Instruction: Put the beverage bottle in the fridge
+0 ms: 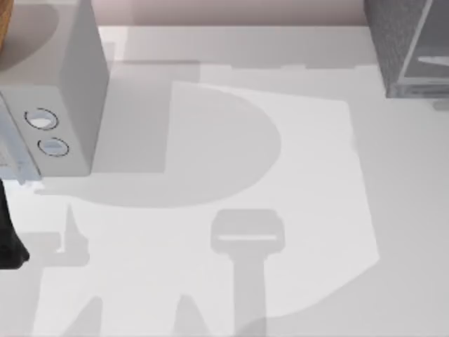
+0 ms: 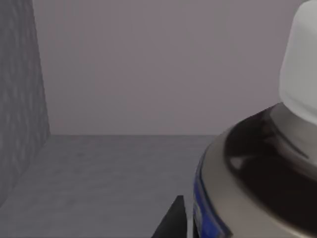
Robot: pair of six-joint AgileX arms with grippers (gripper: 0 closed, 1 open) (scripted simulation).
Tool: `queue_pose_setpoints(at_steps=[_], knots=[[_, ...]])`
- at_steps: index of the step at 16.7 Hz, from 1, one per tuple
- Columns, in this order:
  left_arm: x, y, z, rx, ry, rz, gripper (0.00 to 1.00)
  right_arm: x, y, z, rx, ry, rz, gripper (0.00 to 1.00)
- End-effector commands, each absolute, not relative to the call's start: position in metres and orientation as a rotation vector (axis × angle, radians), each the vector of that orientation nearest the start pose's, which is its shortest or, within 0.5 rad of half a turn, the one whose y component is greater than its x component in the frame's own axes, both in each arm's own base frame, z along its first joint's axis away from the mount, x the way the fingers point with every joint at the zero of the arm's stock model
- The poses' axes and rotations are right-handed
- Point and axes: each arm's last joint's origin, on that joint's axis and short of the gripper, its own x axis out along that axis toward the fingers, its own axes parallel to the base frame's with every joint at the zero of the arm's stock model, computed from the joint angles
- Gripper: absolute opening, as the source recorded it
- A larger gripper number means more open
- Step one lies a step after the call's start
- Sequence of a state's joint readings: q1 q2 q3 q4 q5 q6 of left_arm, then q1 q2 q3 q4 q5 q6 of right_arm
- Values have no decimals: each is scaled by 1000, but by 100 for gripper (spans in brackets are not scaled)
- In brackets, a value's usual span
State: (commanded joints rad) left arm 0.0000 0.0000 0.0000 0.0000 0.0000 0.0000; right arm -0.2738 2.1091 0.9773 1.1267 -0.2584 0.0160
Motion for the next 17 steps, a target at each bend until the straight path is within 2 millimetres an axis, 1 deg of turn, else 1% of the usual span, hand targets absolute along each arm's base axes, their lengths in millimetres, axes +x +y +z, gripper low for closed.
queue_pose_setpoints(at_steps=[2,4,6,9,11,13,17], knots=[[106,-1,160,0,0,0,100,408,-102,127,6,13,8,1],[106,-1,160,0,0,0,100,420,-104,124,8,22,5,1],[106,-1,160,0,0,0,100,440,-106,124,7,17,3,1],[106,-1,160,0,0,0,100,476,-106,130,2,-5,6,1],[106,-1,160,0,0,0,100,493,-104,131,2,-4,9,1],[106,-1,160,0,0,0,100,502,-103,129,4,6,9,1],[106,-1,160,0,0,0,100,504,-103,129,4,9,9,1]])
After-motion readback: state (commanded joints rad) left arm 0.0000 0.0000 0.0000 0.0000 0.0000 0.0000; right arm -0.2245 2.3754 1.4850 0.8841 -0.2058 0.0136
